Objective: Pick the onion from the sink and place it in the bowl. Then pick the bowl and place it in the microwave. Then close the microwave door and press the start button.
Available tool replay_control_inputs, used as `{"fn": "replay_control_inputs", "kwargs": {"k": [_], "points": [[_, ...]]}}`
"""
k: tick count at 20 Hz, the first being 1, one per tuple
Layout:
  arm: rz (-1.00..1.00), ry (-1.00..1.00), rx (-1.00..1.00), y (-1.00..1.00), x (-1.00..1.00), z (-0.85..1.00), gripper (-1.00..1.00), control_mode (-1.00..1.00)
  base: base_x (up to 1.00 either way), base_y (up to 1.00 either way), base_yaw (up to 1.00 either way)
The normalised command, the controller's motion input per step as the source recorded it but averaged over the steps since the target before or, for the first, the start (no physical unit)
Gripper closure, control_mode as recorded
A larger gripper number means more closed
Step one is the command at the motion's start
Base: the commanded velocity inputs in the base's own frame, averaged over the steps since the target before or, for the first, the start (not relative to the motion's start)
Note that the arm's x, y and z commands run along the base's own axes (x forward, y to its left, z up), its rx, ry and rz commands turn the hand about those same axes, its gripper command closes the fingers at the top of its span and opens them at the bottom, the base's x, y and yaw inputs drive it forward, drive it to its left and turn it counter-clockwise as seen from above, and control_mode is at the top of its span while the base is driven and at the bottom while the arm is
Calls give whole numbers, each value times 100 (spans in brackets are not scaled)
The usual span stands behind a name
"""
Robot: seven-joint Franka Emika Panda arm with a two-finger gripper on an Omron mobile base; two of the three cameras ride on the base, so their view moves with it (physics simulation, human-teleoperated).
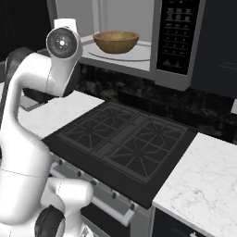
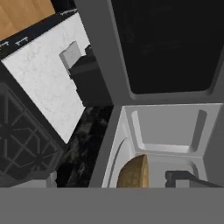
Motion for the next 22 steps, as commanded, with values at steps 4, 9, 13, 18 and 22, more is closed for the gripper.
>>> {"fn": "replay_control_inputs", "kwargs": {"k": [4,9,13,18,22], "points": [[0,2,0,30,-100,0,-100,-100,0,0,0],[0,2,0,18,-100,0,-100,-100,0,0,0],[-3,6,0,26,-100,0,-100,-100,0,0,0],[-7,1,0,58,-100,-3,-100,-100,0,0,0],[-18,-19,5,99,-83,-24,-100,-100,0,0,0]]}}
